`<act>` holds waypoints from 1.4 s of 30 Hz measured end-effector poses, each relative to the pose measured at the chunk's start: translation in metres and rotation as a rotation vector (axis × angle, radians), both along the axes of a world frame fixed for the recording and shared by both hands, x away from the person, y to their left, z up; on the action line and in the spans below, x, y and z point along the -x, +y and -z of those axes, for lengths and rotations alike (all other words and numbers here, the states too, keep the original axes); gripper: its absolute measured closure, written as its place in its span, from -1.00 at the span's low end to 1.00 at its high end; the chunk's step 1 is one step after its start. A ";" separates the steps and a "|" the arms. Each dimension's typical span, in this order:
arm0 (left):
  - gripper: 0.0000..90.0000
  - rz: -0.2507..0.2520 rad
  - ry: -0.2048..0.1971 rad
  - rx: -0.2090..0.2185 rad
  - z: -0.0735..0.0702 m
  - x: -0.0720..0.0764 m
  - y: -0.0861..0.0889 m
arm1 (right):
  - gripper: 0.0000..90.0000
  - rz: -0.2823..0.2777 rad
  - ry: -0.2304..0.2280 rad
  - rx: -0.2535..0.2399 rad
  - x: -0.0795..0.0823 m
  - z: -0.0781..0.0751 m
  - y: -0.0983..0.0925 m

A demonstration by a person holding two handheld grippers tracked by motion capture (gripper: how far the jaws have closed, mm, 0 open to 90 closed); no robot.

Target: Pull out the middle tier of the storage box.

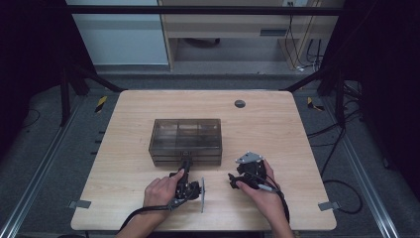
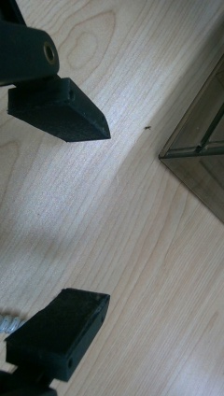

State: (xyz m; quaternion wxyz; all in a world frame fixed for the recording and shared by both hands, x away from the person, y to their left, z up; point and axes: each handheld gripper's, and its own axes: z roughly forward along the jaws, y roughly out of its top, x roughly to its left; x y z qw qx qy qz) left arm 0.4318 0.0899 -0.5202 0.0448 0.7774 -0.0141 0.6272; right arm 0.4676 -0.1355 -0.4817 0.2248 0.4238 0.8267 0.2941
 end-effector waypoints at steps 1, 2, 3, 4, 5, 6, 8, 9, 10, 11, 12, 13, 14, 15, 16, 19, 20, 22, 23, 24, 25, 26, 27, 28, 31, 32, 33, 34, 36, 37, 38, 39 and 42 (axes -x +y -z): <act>0.71 -0.004 0.002 -0.002 0.000 0.000 0.000 | -0.60 0.000 0.000 0.000 0.000 0.000 0.000; 0.71 -0.005 0.001 -0.003 0.000 0.000 0.000 | -0.60 0.001 0.000 0.001 0.000 0.000 0.000; 0.72 -0.007 0.003 -0.001 0.000 -0.001 0.000 | -0.60 0.000 0.000 0.000 0.000 0.000 0.000; 0.72 -0.007 0.004 -0.002 0.000 -0.001 0.000 | -0.60 0.000 0.000 0.001 0.000 0.000 0.000; 0.72 -0.007 0.002 -0.003 0.001 -0.002 0.000 | -0.60 0.000 -0.001 0.002 0.000 0.000 0.000; 0.72 -0.007 0.000 -0.005 0.001 -0.002 0.000 | -0.60 0.000 -0.001 0.001 0.000 0.000 0.000; 0.71 -0.007 -0.002 0.000 0.002 -0.003 0.000 | -0.60 -0.001 -0.001 0.001 0.000 0.000 0.000; 0.71 -0.012 -0.001 -0.003 0.002 -0.004 0.000 | -0.60 -0.002 -0.002 0.002 0.000 0.000 0.000; 0.71 -0.011 -0.005 -0.008 0.001 -0.004 0.000 | -0.60 -0.001 -0.002 0.002 0.000 0.000 0.000; 0.71 -0.011 -0.004 -0.006 0.002 -0.004 0.000 | -0.60 -0.001 -0.002 0.002 0.000 0.000 0.000; 0.72 -0.010 -0.005 -0.007 0.002 -0.004 0.000 | -0.60 -0.001 -0.002 0.002 0.000 0.000 0.000; 0.73 -0.010 -0.005 -0.005 0.002 -0.004 0.000 | -0.60 -0.001 -0.002 0.003 0.000 0.000 0.000; 0.73 -0.011 -0.007 -0.007 0.002 -0.004 0.000 | -0.60 -0.001 -0.001 0.005 0.000 0.000 0.000; 0.73 -0.010 -0.012 -0.014 0.002 -0.005 -0.001 | -0.60 -0.001 -0.001 0.005 0.000 0.000 0.000; 0.74 -0.009 -0.016 -0.015 0.003 -0.005 -0.001 | -0.60 -0.002 -0.001 0.005 0.000 0.000 0.000; 0.76 -0.010 -0.030 -0.022 0.004 -0.004 -0.001 | -0.60 -0.004 -0.003 0.008 0.000 0.000 0.000; 0.76 -0.011 -0.030 -0.021 0.004 -0.005 -0.001 | -0.60 -0.004 -0.003 0.008 0.000 0.000 0.000; 0.76 -0.010 -0.031 -0.024 0.005 -0.005 -0.002 | -0.60 -0.005 -0.003 0.009 0.000 0.000 0.000; 0.78 -0.012 -0.030 -0.017 0.006 -0.004 -0.002 | -0.60 -0.005 -0.003 0.008 0.000 0.000 0.001; 0.78 -0.013 -0.029 -0.013 0.006 -0.005 -0.003 | -0.59 -0.005 -0.003 0.009 0.000 0.000 0.001; 0.78 -0.013 -0.027 -0.013 0.005 -0.005 -0.003 | -0.59 -0.007 -0.002 0.008 0.000 0.000 0.001; 0.78 -0.014 -0.027 -0.015 0.005 -0.005 -0.003 | -0.59 -0.007 -0.003 0.007 0.000 0.000 0.001; 0.78 -0.016 -0.029 -0.016 0.005 -0.005 -0.004 | -0.59 -0.007 -0.003 0.007 0.000 0.000 0.001; 0.78 -0.021 -0.028 -0.016 0.005 -0.005 -0.004 | -0.59 -0.007 -0.003 0.008 0.000 0.000 0.001; 0.78 -0.018 -0.029 -0.011 0.005 -0.006 -0.005 | -0.59 -0.005 -0.004 0.008 0.000 0.000 0.000; 0.78 -0.018 -0.027 -0.010 0.005 -0.006 -0.005 | -0.59 -0.004 -0.005 0.007 0.000 0.000 0.001; 0.78 -0.018 -0.029 -0.011 0.005 -0.006 -0.005 | -0.59 -0.005 -0.006 0.007 0.000 0.000 0.001; 0.78 -0.018 -0.029 -0.012 0.005 -0.006 -0.005 | -0.59 -0.006 -0.005 0.008 0.000 0.000 0.000; 0.78 -0.018 -0.031 -0.013 0.005 -0.006 -0.005 | -0.59 -0.005 -0.005 0.009 0.000 0.000 0.000; 0.78 -0.018 -0.029 -0.012 0.005 -0.006 -0.005 | -0.59 -0.004 -0.005 0.009 0.000 0.000 0.000; 0.78 -0.018 -0.031 -0.012 0.005 -0.006 -0.005 | -0.59 -0.005 -0.004 0.009 0.000 0.000 0.000; 0.78 -0.018 -0.030 -0.013 0.005 -0.006 -0.005 | -0.59 -0.006 -0.005 0.010 0.000 0.000 0.000; 0.78 -0.020 -0.028 -0.015 0.005 -0.004 -0.004 | -0.58 -0.005 -0.006 0.010 0.000 0.000 0.000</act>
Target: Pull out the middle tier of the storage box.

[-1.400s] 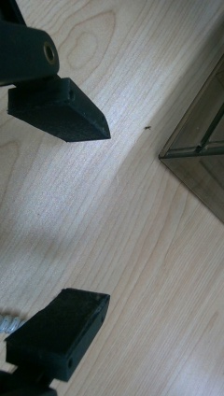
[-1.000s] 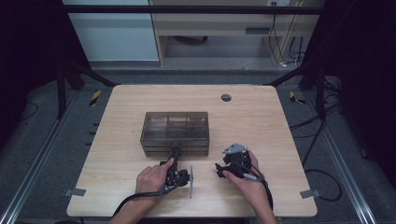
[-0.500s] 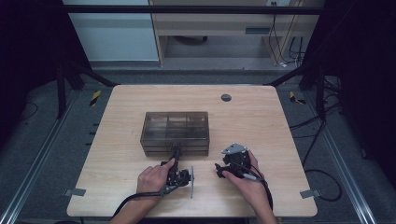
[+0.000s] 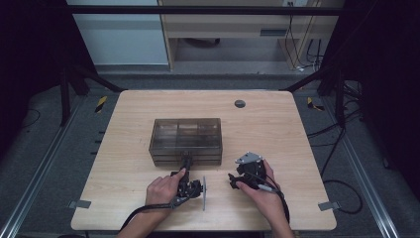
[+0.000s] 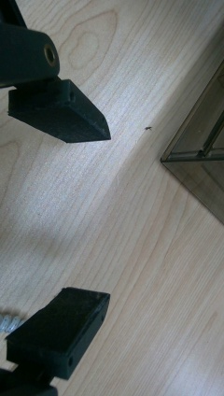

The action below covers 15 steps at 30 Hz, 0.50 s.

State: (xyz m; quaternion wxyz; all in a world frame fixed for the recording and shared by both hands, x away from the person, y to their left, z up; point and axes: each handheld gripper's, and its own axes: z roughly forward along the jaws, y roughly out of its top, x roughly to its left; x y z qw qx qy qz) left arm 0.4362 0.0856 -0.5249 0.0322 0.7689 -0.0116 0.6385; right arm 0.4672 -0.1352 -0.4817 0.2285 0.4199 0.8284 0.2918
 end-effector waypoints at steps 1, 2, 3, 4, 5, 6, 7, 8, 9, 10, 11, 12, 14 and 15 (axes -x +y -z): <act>0.78 0.001 0.001 0.001 0.000 0.000 0.000 | -0.58 0.000 0.001 -0.001 0.000 0.000 0.000; 0.78 0.001 0.002 0.001 0.000 0.000 0.000 | -0.58 0.001 0.000 -0.002 0.000 0.000 0.000; 0.78 0.001 0.002 0.001 0.000 0.000 0.000 | -0.58 0.000 0.000 -0.001 0.000 0.000 0.000; 0.78 0.000 0.004 0.006 -0.001 0.001 0.000 | -0.58 0.000 0.000 -0.001 0.000 0.000 0.000; 0.78 0.000 0.004 0.005 -0.001 0.001 0.000 | -0.58 0.000 0.000 -0.001 0.000 0.000 0.000; 0.78 0.000 0.004 0.005 -0.001 0.001 0.000 | -0.58 0.000 0.000 -0.001 0.000 0.000 0.000; 0.78 0.001 0.004 0.001 -0.001 0.002 0.000 | -0.58 0.000 -0.001 -0.001 0.000 0.000 0.000; 0.78 0.006 0.002 0.003 0.000 0.003 0.001 | -0.58 0.000 -0.001 -0.001 0.000 0.000 0.000; 0.78 0.008 0.003 0.005 0.000 0.003 0.001 | -0.58 0.001 0.000 -0.002 0.000 0.000 0.000; 0.78 0.005 0.004 0.003 -0.001 0.004 0.001 | -0.58 0.001 0.000 -0.003 0.000 0.000 0.000; 0.78 0.010 0.002 0.004 0.000 0.004 0.001 | -0.58 0.000 0.001 -0.002 0.000 0.000 0.000; 0.78 0.006 0.004 0.001 0.000 0.005 0.001 | -0.58 0.000 0.001 -0.002 0.000 0.000 0.000; 0.78 0.007 0.004 -0.001 0.000 0.006 0.001 | -0.58 -0.001 0.001 -0.002 0.000 0.000 0.000; 0.78 0.007 0.006 0.000 0.000 0.007 0.001 | -0.58 0.000 -0.001 0.000 0.000 0.000 0.000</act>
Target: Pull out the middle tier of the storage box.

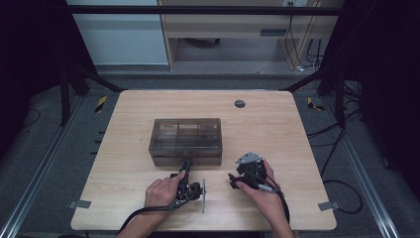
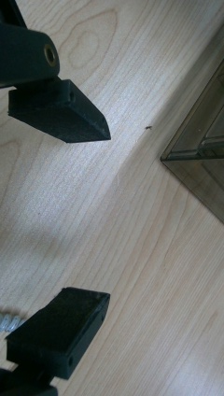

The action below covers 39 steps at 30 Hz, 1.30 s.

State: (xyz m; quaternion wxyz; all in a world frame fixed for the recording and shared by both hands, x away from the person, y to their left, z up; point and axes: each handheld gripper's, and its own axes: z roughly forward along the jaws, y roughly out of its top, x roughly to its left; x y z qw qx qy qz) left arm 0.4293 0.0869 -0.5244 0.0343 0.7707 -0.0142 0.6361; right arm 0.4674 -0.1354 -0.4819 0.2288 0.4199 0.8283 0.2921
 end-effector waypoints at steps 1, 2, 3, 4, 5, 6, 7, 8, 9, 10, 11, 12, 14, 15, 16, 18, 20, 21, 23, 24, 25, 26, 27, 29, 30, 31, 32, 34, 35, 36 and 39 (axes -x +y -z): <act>0.78 0.005 -0.002 0.002 0.000 0.000 0.000 | -0.58 -0.001 0.000 0.000 0.000 0.000 0.000; 0.78 0.005 -0.003 0.002 0.000 0.001 0.000 | -0.58 -0.002 0.001 0.002 0.000 0.000 0.000; 0.78 0.006 -0.003 0.001 0.000 0.001 0.000 | -0.59 -0.002 0.002 0.002 0.000 0.000 0.000; 0.78 0.002 -0.003 -0.002 0.000 0.002 0.000 | -0.59 -0.002 0.003 0.002 0.000 0.000 0.000; 0.78 0.004 -0.005 -0.002 0.001 0.003 0.001 | -0.59 -0.002 0.003 0.003 0.000 0.000 0.000; 0.78 0.005 -0.007 -0.003 0.001 0.005 0.001 | -0.59 -0.003 0.003 0.004 0.000 0.000 0.000; 0.78 0.011 -0.010 -0.001 0.001 0.005 0.001 | -0.59 -0.003 0.004 0.003 0.000 0.000 0.000; 0.78 0.008 -0.005 0.002 0.001 0.006 0.001 | -0.59 -0.004 0.005 0.002 0.000 0.000 0.000; 0.78 0.004 -0.008 -0.010 0.000 0.008 0.001 | -0.59 -0.004 0.006 0.003 0.000 0.000 0.000; 0.78 0.005 -0.004 -0.007 0.000 0.009 0.001 | -0.60 -0.003 0.006 0.002 0.000 0.000 0.000; 0.78 0.006 -0.005 -0.007 0.000 0.011 0.001 | -0.60 -0.003 0.006 0.001 0.000 0.001 0.000; 0.79 0.011 -0.010 -0.005 0.000 0.012 0.001 | -0.60 -0.003 0.007 0.002 0.000 0.000 0.000; 0.93 0.013 0.003 -0.006 -0.002 0.015 0.002 | -0.61 -0.004 0.007 -0.002 0.000 0.000 0.000; 0.91 0.008 0.011 -0.005 -0.002 0.014 0.002 | -0.62 -0.004 0.008 -0.003 0.000 0.000 0.000; 0.80 0.006 0.016 0.000 -0.003 0.014 0.002 | -0.62 -0.005 0.008 -0.004 0.000 0.001 0.000; 0.71 0.014 0.016 0.010 -0.005 0.014 0.003 | -0.62 -0.008 0.007 -0.004 0.000 0.000 0.000; 0.64 0.020 0.021 0.030 -0.008 0.017 0.004 | -0.62 -0.012 0.005 -0.007 0.000 0.000 0.000; 0.61 0.026 0.026 0.042 -0.011 0.019 0.004 | -0.62 -0.016 0.002 -0.009 0.001 0.000 0.000; 0.52 0.031 0.051 0.076 -0.016 0.021 0.005 | -0.62 -0.020 0.000 -0.010 0.001 -0.001 0.001; 0.46 0.032 0.060 0.087 -0.018 0.021 0.005 | -0.62 -0.021 -0.002 -0.011 0.001 -0.001 0.001; 0.44 0.033 0.068 0.098 -0.021 0.022 0.007 | -0.62 -0.021 -0.003 -0.012 0.001 -0.001 0.001; 0.42 0.032 0.081 0.108 -0.022 0.022 0.008 | -0.62 -0.022 -0.006 -0.014 0.001 -0.001 0.001; 0.39 0.027 0.097 0.119 -0.025 0.022 0.010 | -0.61 -0.022 -0.007 -0.013 0.001 -0.001 0.001; 0.34 0.011 0.124 0.130 -0.028 0.021 0.013 | -0.61 -0.028 -0.011 -0.014 0.001 -0.002 0.001; 0.33 0.007 0.137 0.146 -0.029 0.020 0.015 | -0.61 -0.028 -0.012 -0.017 0.001 -0.002 0.001; 0.32 -0.001 0.152 0.155 -0.032 0.020 0.017 | -0.60 -0.028 -0.016 -0.017 0.001 -0.002 0.001; 0.30 0.002 0.157 0.164 -0.033 0.019 0.018 | -0.59 -0.028 -0.019 -0.018 0.001 -0.003 0.001; 0.27 0.001 0.173 0.189 -0.038 0.019 0.022 | -0.57 -0.031 -0.023 -0.021 0.001 -0.003 0.002; 0.25 0.002 0.181 0.194 -0.040 0.019 0.023 | -0.55 -0.037 -0.026 -0.022 0.001 -0.003 0.002; 0.23 0.002 0.181 0.194 -0.040 0.019 0.023 | -0.55 -0.037 -0.026 -0.022 0.001 -0.003 0.002; 0.20 -0.005 0.204 0.224 -0.049 0.019 0.031 | -0.51 -0.047 -0.029 -0.024 0.001 -0.003 0.004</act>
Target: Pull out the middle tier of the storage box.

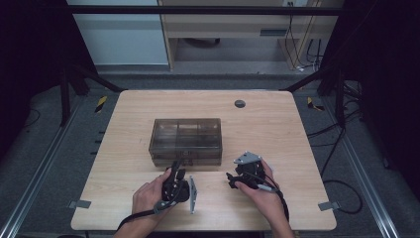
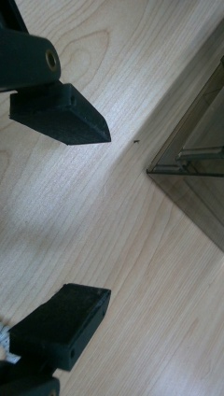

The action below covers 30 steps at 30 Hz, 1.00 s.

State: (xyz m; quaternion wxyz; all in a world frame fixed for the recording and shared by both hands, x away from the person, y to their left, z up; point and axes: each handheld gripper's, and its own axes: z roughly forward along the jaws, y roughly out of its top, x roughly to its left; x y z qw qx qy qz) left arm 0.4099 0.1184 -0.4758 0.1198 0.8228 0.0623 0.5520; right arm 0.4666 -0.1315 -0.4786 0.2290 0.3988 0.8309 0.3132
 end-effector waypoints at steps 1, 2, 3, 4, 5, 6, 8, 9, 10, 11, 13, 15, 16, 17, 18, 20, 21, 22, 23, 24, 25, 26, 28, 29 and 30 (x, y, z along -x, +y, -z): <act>0.18 0.002 0.002 0.011 -0.002 0.000 0.003 | -0.49 -0.003 -0.002 -0.001 0.000 0.000 0.001; 0.17 0.005 0.002 0.022 -0.004 0.000 0.006 | -0.48 -0.005 -0.002 0.002 0.000 0.000 0.001; 0.16 0.006 0.007 0.029 -0.006 0.000 0.010 | -0.47 -0.010 -0.002 -0.002 0.000 0.000 0.002; 0.14 0.003 0.011 0.036 -0.007 -0.001 0.012 | -0.46 -0.016 -0.003 0.002 0.000 0.000 0.003; 0.13 -0.003 0.015 0.043 -0.010 -0.001 0.016 | -0.46 -0.018 -0.003 0.004 0.001 -0.001 0.003; 0.12 -0.006 0.024 0.056 -0.012 -0.001 0.019 | -0.45 -0.019 -0.002 0.003 0.001 -0.001 0.004; 0.06 -0.001 0.047 0.089 -0.017 -0.001 0.026 | -0.43 -0.028 -0.002 0.004 0.001 -0.001 0.005; 0.03 0.007 0.057 0.100 -0.019 -0.001 0.030 | -0.43 -0.029 -0.003 0.003 0.001 -0.001 0.005; 0.00 0.016 0.066 0.112 -0.020 -0.002 0.033 | -0.42 -0.030 -0.002 0.002 0.001 -0.001 0.006; -0.03 0.016 0.066 0.112 -0.020 -0.002 0.033 | -0.41 -0.034 -0.003 0.004 0.001 -0.001 0.006; -0.08 0.020 0.100 0.136 -0.022 -0.005 0.046 | -0.40 -0.041 0.001 0.003 0.001 0.000 0.007; -0.14 0.010 0.144 0.166 -0.024 -0.009 0.055 | -0.38 -0.046 0.001 0.003 0.001 -0.001 0.007; -0.16 0.007 0.160 0.186 -0.025 -0.010 0.059 | -0.38 -0.050 -0.001 0.002 0.001 -0.001 0.008; -0.18 0.007 0.177 0.206 -0.026 -0.012 0.064 | -0.38 -0.054 -0.001 0.002 0.001 -0.001 0.008; -0.20 0.006 0.196 0.231 -0.028 -0.013 0.068 | -0.38 -0.056 0.000 -0.002 0.002 -0.002 0.009; -0.24 0.015 0.220 0.276 -0.030 -0.014 0.077 | -0.38 -0.066 -0.002 -0.004 0.002 -0.003 0.009; -0.26 0.011 0.234 0.287 -0.030 -0.015 0.081 | -0.38 -0.065 -0.002 -0.003 0.002 -0.003 0.009; -0.28 0.013 0.245 0.297 -0.031 -0.016 0.086 | -0.39 -0.064 -0.002 -0.006 0.003 -0.004 0.009; -0.29 0.006 0.251 0.305 -0.031 -0.016 0.091 | -0.43 -0.075 -0.001 -0.007 0.003 -0.005 0.009; -0.30 -0.001 0.259 0.317 -0.031 -0.017 0.095 | -0.43 -0.083 0.004 -0.008 0.004 -0.005 0.009; -0.30 -0.002 0.274 0.335 -0.032 -0.018 0.101 | -0.43 -0.090 0.002 -0.007 0.004 -0.006 0.009; -0.31 -0.002 0.283 0.348 -0.032 -0.018 0.104 | -0.43 -0.095 0.004 -0.003 0.004 -0.006 0.009; -0.32 -0.005 0.312 0.372 -0.032 -0.020 0.112 | -0.41 -0.104 0.010 0.006 0.005 -0.006 0.010; -0.31 -0.006 0.323 0.376 -0.032 -0.020 0.116 | -0.39 -0.105 0.010 0.011 0.005 -0.006 0.011; -0.31 -0.009 0.330 0.386 -0.032 -0.022 0.120 | -0.37 -0.110 0.011 0.009 0.005 -0.006 0.012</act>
